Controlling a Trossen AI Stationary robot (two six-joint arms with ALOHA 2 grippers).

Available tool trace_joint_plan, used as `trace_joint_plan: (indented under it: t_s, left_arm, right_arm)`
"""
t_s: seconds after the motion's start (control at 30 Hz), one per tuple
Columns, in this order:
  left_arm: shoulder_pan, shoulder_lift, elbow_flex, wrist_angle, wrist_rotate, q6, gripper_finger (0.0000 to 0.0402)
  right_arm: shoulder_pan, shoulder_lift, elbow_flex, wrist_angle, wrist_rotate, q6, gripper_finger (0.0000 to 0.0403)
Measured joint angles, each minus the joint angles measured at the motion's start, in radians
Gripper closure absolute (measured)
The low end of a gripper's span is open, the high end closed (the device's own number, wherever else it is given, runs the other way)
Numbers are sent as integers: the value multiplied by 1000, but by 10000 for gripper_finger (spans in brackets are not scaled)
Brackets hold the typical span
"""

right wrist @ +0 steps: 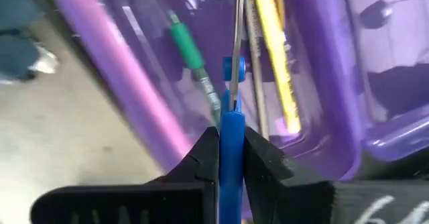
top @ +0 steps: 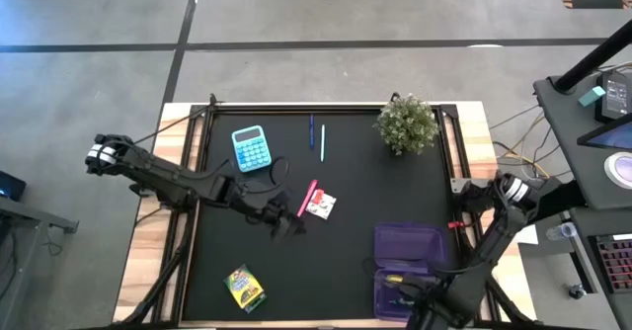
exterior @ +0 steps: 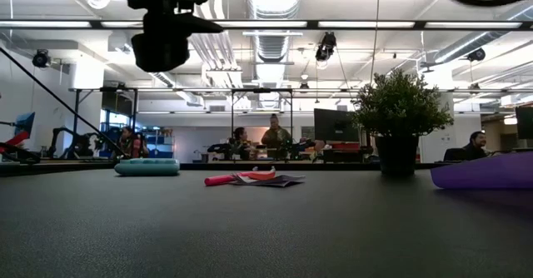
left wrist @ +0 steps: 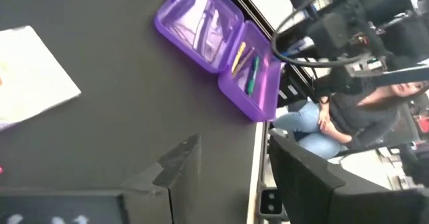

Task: Pack school essentials
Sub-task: Put the blue scissor into the purple supply box, then put the crayon box into the purple supply box

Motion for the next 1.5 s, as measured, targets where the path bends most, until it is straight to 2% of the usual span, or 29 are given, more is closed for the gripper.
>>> trace_joint_plan:
  t_s: [0.33,0.47,0.77,0.87,1.1,1.23,1.5]
  left_arm:
    - [-61,0,-1,1,-32,-42,242]
    - [-67,0,-1,1,-53,-44,242]
    - [-67,0,-3,1,-94,-66,242]
    - [-67,0,-3,1,-95,-66,242]
    - [-67,0,-3,1,-95,-66,242]
    - [-67,0,-3,1,-95,-66,242]
    - [-67,0,-3,6,-92,-65,242]
  right_arm:
    - [-10,68,-42,-2,8,-161,374]
    - [-10,101,-42,-9,8,-206,358]
    - [-10,114,-42,-52,7,-177,353]
    - [-10,113,-41,-52,2,-161,336]
    - [-10,113,-39,-52,-2,-151,267]
    - [-10,112,-12,-49,-53,-121,237]
    - [-10,111,111,-43,-52,-87,218]
